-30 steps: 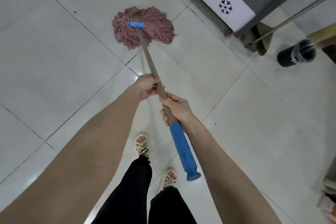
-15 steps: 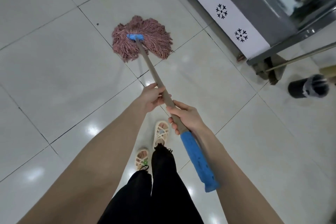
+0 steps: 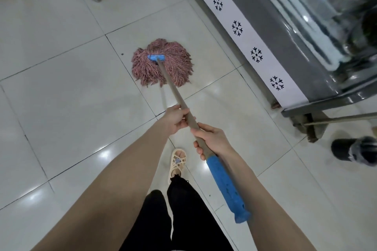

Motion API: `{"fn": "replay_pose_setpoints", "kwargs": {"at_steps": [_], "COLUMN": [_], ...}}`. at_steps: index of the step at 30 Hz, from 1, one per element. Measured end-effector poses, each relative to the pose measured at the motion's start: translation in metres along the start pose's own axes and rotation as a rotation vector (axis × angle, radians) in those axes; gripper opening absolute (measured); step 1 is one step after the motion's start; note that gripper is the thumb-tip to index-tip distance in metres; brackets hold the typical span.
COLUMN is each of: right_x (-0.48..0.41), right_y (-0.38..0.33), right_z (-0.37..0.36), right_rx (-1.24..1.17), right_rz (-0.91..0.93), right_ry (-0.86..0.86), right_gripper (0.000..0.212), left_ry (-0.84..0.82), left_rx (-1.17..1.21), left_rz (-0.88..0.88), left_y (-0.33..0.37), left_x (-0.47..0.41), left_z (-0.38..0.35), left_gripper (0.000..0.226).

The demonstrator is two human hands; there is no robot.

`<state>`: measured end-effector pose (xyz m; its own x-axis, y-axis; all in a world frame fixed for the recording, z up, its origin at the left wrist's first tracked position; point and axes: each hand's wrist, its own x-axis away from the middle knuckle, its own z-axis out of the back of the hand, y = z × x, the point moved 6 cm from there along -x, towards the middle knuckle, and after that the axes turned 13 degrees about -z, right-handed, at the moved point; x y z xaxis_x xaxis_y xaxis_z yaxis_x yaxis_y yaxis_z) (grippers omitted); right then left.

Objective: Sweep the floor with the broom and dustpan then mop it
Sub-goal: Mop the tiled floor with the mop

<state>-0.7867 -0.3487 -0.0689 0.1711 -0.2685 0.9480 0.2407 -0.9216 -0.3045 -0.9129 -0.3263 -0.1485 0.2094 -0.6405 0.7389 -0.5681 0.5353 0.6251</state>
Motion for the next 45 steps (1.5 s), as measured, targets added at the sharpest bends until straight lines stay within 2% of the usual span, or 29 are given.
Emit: {"fn": "replay_pose_setpoints", "kwargs": {"at_steps": [6, 10, 13, 18, 26, 32, 38, 45], "right_x": [-0.019, -0.031, -0.043, -0.064, -0.127, -0.183, -0.227, -0.266], "right_y": [-0.065, -0.109, -0.142, -0.201, -0.324, -0.44, -0.535, -0.586], "right_z": [0.003, -0.013, -0.026, -0.047, -0.1, -0.173, -0.22, -0.252], "right_rx": [0.035, 0.052, 0.074, 0.119, 0.14, 0.162, 0.141, 0.131], "right_rz": [-0.004, 0.004, 0.015, 0.038, 0.034, 0.011, 0.013, 0.033], "right_ry": [-0.006, -0.04, -0.053, -0.081, -0.045, -0.032, -0.053, -0.055], "right_gripper": [0.033, 0.029, 0.025, 0.005, 0.026, 0.027, 0.023, 0.025], "left_ry": [0.043, 0.089, 0.102, 0.105, 0.097, 0.127, 0.136, 0.15], "left_rx": [-0.014, -0.033, -0.032, -0.03, -0.034, -0.039, -0.071, -0.121], "left_rz": [-0.026, -0.048, -0.051, -0.055, -0.059, -0.038, -0.088, -0.119], "left_y": [0.042, 0.079, 0.106, 0.153, 0.261, 0.373, 0.464, 0.513], "left_x": [-0.04, -0.067, -0.092, -0.133, -0.236, -0.329, -0.4, -0.448], "left_z": [-0.025, -0.023, -0.021, -0.019, -0.003, 0.028, 0.04, 0.054], "left_gripper": [0.019, 0.03, 0.03, 0.03, 0.031, 0.038, 0.039, 0.028]}}
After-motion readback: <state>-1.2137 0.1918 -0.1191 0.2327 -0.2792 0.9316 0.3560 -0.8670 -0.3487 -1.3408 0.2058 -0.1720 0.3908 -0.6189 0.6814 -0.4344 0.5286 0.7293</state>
